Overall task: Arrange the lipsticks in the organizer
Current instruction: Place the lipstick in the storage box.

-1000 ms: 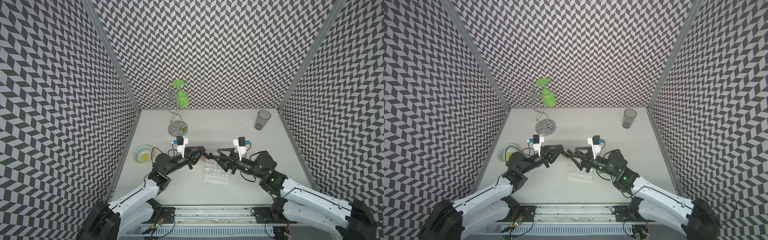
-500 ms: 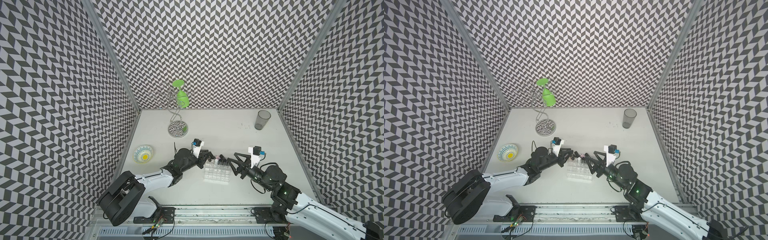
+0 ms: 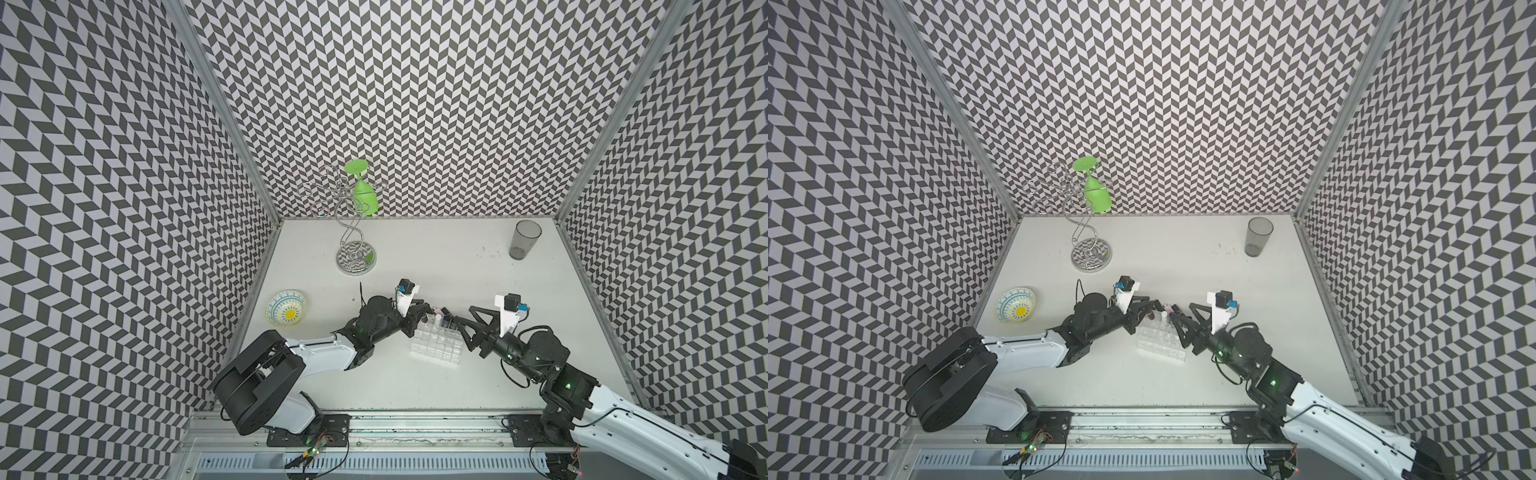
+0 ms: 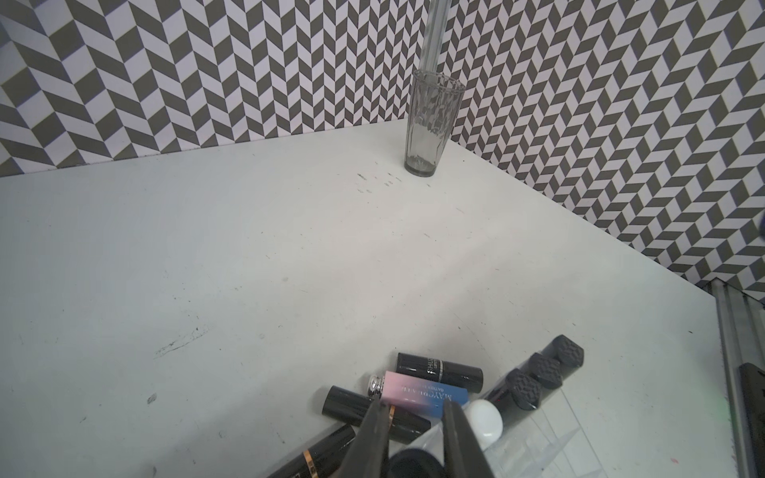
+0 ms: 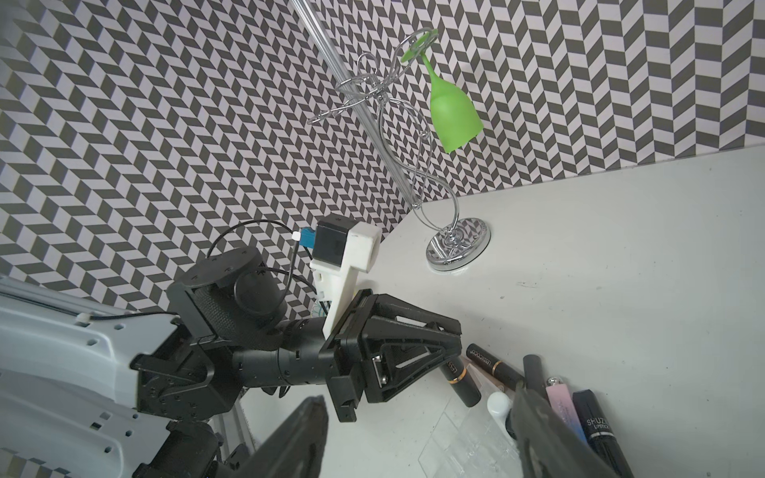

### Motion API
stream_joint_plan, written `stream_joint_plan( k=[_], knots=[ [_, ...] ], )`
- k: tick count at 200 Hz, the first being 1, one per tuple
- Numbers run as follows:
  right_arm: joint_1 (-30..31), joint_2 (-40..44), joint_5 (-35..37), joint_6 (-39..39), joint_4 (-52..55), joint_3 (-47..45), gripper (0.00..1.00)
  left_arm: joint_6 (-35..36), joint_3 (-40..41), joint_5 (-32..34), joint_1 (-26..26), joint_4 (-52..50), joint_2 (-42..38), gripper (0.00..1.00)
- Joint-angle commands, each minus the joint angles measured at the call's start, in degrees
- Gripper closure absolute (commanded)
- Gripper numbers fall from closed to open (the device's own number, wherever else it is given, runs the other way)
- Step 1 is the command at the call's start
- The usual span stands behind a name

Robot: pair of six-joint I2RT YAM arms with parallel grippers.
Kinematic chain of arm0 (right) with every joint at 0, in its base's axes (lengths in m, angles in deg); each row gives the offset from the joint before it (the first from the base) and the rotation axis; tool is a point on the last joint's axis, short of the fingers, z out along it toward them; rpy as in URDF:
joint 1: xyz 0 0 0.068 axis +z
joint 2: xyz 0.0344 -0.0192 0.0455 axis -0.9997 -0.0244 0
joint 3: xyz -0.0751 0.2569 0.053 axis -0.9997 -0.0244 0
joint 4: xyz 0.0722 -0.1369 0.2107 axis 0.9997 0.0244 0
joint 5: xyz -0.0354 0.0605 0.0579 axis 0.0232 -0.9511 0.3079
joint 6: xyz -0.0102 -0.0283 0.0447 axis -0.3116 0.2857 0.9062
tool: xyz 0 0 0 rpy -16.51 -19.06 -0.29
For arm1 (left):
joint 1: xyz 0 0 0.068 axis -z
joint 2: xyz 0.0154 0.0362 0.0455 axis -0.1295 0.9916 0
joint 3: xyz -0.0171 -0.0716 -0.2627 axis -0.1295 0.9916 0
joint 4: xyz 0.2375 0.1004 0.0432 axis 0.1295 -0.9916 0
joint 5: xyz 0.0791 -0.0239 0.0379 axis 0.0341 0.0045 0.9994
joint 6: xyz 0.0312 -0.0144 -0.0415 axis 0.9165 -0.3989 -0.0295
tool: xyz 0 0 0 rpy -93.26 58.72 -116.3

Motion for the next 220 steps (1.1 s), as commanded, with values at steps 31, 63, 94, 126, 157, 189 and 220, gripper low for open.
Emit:
stream_joint_plan(
  k=[31,63,94,126,157,189,220],
  knots=[
    [-0.3,-0.6,2.1,-1.3,-3.1,-1.1,0.26,4.7,-2.4,2.4,3.3,0.2,-0.4,1.0],
    [-0.3,-0.6,2.8,-1.6,-2.8,-1.4,0.26,5.9,-5.2,4.9,3.9,-2.5,3.6,1.0],
    [-0.4,-0.5,3.0,-1.9,-2.8,-1.6,0.26,6.1,-6.7,6.4,3.9,-4.0,6.4,1.0],
    [-0.4,-0.6,2.7,-1.8,-3.0,-1.7,0.26,6.5,-7.2,6.1,4.0,-4.1,8.5,1.0],
    [-0.4,-1.0,2.8,-2.0,-3.4,-2.0,0.26,6.9,-6.8,6.5,4.8,-3.6,9.2,0.84],
    [-0.5,-1.7,2.8,-2.0,-4.2,-2.2,0.25,4.3,-5.6,7.4,4.8,-2.1,7.8,0.56],
    [-0.6,-2.2,2.8,-2.2,-4.4,-2.4,0.25,3.2,-5.5,9.7,5.1,-2.3,5.9,0.48]
  ],
)
